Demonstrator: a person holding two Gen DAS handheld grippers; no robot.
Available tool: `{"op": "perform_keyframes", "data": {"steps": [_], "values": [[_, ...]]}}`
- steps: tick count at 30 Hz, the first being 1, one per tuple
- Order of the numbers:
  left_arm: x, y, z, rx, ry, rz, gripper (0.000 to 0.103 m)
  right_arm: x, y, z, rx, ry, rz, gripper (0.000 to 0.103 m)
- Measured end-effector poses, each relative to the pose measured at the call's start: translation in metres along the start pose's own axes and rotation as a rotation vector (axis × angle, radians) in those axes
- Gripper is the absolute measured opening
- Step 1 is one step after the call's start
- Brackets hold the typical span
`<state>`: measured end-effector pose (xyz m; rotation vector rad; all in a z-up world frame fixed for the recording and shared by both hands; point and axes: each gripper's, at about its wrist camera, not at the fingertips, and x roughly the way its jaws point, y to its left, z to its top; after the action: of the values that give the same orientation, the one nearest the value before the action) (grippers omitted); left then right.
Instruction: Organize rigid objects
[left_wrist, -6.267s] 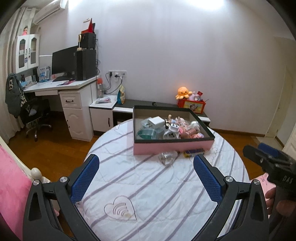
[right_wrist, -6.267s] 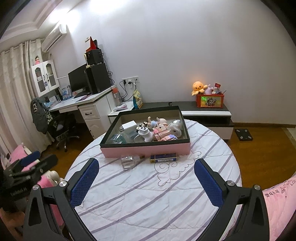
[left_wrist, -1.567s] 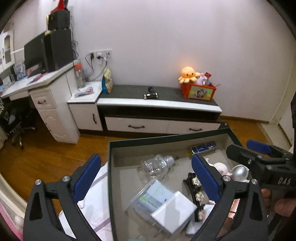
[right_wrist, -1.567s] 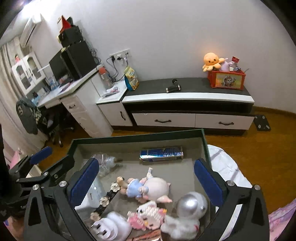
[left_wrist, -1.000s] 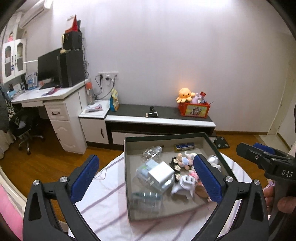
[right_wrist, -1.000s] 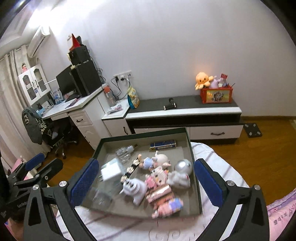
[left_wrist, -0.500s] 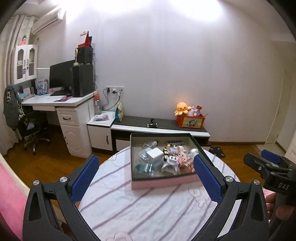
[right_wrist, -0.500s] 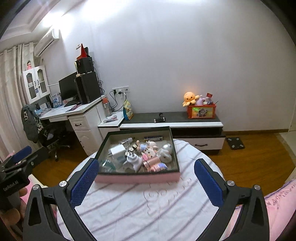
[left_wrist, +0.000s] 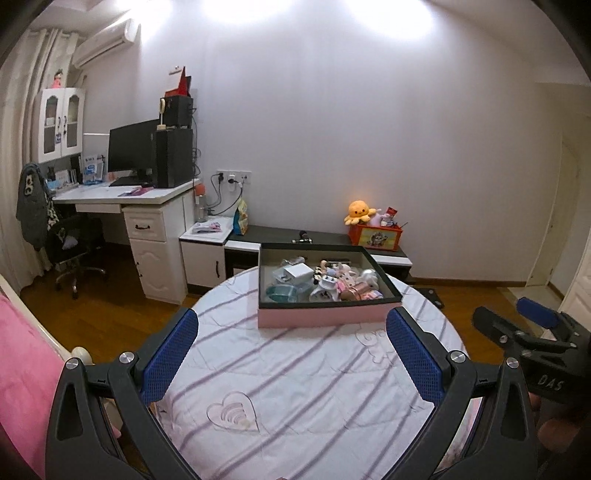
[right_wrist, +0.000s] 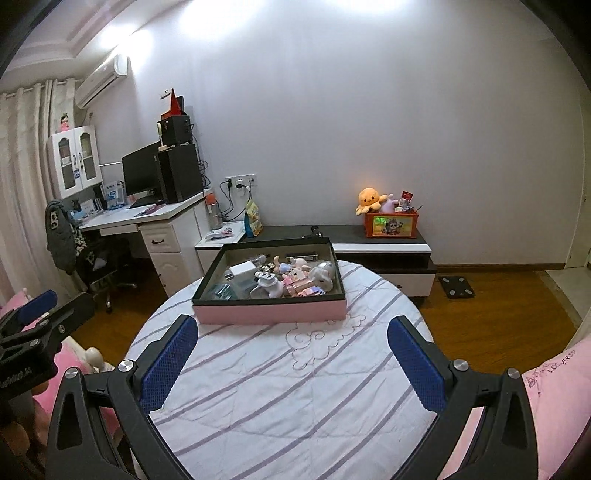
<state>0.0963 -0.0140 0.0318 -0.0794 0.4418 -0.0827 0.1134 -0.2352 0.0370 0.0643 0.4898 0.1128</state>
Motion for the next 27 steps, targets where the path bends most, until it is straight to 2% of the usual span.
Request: {"op": "perform_keyframes", "data": {"steps": [10, 27], "values": [[-0.017, 0.000, -0.005, -0.014, -0.013, 0.005, 0.103, -0.013, 0.008, -0.006, -0.015, -0.008, 0.006, 0.103], [-0.016, -0.001, -0.004, -0.014, -0.012, 0.006, 0.103, -0.013, 0.006, -0.007, -0.011, -0.009, -0.002, 0.103]]}}
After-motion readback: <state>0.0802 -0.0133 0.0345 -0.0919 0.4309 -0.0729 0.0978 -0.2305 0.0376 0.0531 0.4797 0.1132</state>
